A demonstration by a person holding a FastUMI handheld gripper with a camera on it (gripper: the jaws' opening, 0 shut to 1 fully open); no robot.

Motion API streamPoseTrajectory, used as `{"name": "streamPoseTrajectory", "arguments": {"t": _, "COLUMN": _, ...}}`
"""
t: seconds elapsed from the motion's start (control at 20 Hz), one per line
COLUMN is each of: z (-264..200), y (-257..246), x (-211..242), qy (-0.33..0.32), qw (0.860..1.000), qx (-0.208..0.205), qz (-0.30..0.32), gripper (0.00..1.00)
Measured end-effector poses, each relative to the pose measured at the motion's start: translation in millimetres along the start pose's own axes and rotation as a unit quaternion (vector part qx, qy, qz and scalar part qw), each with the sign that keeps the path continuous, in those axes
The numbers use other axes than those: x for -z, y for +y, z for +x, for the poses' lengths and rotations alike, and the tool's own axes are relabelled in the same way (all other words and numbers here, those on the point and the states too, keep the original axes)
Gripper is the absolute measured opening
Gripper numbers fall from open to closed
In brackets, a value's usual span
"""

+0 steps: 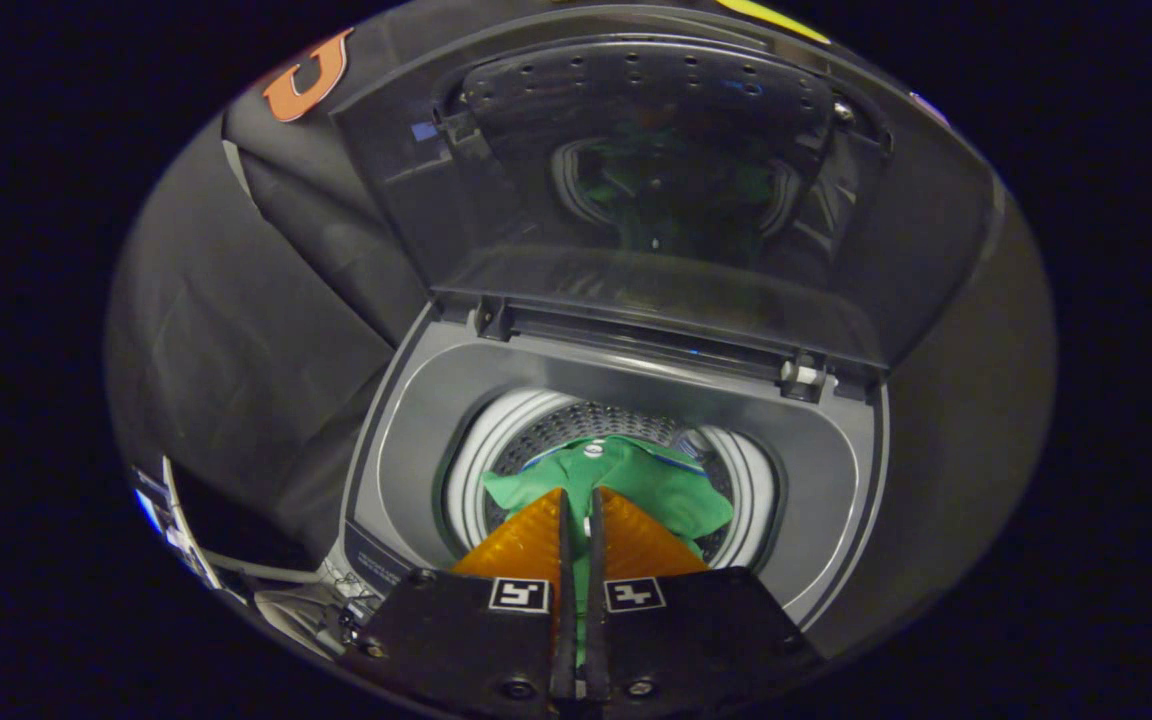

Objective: Put the clothes into the washing machine and then close the washing machine lid.

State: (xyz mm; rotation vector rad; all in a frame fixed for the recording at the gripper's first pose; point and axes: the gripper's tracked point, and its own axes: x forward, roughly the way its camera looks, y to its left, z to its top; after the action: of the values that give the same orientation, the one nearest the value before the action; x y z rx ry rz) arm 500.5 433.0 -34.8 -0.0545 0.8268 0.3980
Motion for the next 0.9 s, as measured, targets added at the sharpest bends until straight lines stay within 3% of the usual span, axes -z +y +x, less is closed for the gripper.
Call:
{"name": "streamPoseTrajectory", "arguments": {"t": 0.25, "z": -4.9, "y": -2.9, "x": -1.4, "qy": -0.021, "qw": 0.999, "qx": 0.015, "qz": -0.021, "gripper": 0.21}}
{"name": "streamPoseTrajectory", "arguments": {"t": 0.45, "z": -10.8, "y": -7.4, "x": 1.7, "qy": -0.033, "qw": 0.999, "qx": 0.031, "qz": -0.026, "gripper": 0.84}}
{"name": "streamPoseTrajectory", "arguments": {"t": 0.9, "z": -49.2, "y": -9.4, "x": -10.1, "qy": -0.087, "qw": 0.994, "qx": 0.035, "qz": -0.052, "gripper": 0.83}}
